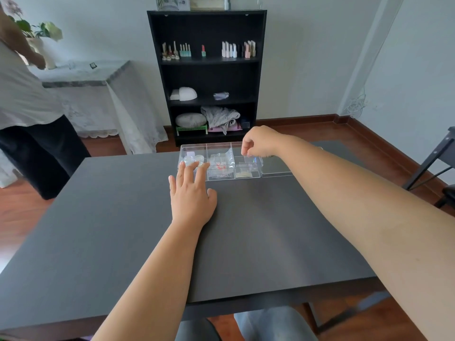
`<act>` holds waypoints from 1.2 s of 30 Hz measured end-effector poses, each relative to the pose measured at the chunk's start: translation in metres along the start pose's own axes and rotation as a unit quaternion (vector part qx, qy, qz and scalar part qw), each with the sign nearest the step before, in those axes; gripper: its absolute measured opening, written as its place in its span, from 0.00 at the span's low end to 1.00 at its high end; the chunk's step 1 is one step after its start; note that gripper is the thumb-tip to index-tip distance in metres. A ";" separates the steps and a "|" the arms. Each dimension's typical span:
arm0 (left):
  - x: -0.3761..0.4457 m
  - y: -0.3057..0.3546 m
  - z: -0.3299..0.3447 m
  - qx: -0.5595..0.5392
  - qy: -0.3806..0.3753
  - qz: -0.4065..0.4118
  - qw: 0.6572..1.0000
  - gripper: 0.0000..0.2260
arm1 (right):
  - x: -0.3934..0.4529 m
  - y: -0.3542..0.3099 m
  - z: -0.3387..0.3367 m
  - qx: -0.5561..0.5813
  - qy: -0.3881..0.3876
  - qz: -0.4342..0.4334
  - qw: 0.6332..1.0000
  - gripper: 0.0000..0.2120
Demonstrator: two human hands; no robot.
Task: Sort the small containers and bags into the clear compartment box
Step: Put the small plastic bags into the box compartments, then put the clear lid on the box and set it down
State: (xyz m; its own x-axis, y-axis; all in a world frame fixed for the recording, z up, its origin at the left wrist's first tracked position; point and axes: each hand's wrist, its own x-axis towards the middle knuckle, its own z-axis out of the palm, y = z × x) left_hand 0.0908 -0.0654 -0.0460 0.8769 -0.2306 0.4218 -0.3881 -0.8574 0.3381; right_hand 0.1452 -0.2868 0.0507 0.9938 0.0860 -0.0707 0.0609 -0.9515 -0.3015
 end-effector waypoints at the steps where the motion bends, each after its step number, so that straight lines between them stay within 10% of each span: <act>1: 0.000 0.000 0.000 -0.001 0.001 -0.001 1.000 0.26 | 0.002 0.001 0.001 -0.018 -0.012 0.004 1.000 0.10; 11: 0.000 0.001 0.001 0.006 0.000 -0.004 1.000 0.27 | 0.002 0.002 0.006 -0.054 -0.019 0.017 0.998 0.12; 20: -0.001 0.010 -0.004 0.042 0.014 0.005 0.999 0.25 | -0.038 0.039 -0.006 0.069 0.167 0.019 0.983 0.10; 27: -0.014 0.073 0.015 0.063 -0.003 0.183 0.981 0.21 | -0.089 0.121 0.017 0.214 0.338 0.193 0.896 0.13; 36: 0.007 0.128 0.039 0.138 -0.099 0.187 0.968 0.24 | -0.114 0.171 0.050 0.238 0.329 0.323 0.855 0.22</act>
State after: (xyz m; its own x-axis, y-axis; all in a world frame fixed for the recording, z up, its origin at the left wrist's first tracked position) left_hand 0.0582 -0.1951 -0.0326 0.7376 -0.6087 0.2923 -0.6221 -0.7809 -0.0565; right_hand 0.0377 -0.4451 -0.0401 0.6524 -0.7459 0.1339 -0.4097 -0.4958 -0.7657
